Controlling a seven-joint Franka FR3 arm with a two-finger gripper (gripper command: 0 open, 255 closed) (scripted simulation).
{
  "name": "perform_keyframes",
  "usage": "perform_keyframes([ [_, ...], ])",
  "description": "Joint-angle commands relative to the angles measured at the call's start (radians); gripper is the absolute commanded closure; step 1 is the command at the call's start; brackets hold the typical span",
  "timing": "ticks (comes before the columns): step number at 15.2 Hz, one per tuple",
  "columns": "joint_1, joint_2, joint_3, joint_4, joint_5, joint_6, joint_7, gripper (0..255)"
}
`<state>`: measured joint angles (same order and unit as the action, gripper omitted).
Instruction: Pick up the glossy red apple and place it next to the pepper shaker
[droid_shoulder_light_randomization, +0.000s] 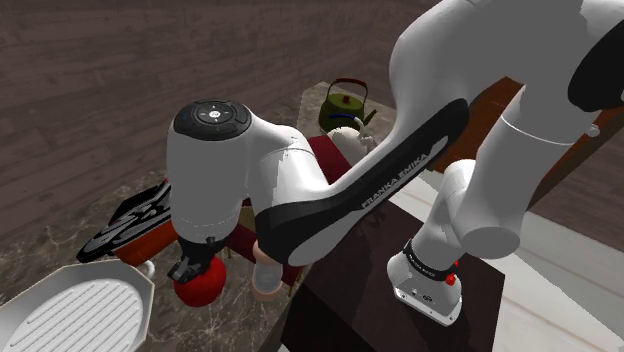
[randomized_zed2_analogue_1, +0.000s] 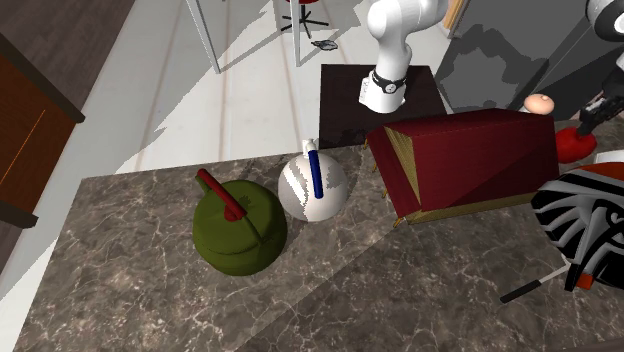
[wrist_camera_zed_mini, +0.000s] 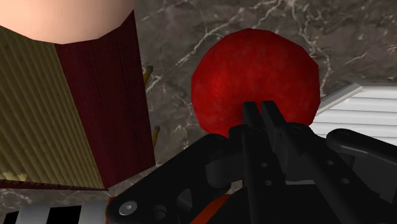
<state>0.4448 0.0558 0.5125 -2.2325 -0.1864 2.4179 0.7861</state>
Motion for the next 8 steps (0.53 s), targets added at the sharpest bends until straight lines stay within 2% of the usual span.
perform_keyframes([
  [1,0.001,0.020,-0.002,-0.007,-0.020,0.024,0.015,255],
  [8,0.002,0.034,-0.005,-0.013,-0.035,0.041,0.026,255],
])
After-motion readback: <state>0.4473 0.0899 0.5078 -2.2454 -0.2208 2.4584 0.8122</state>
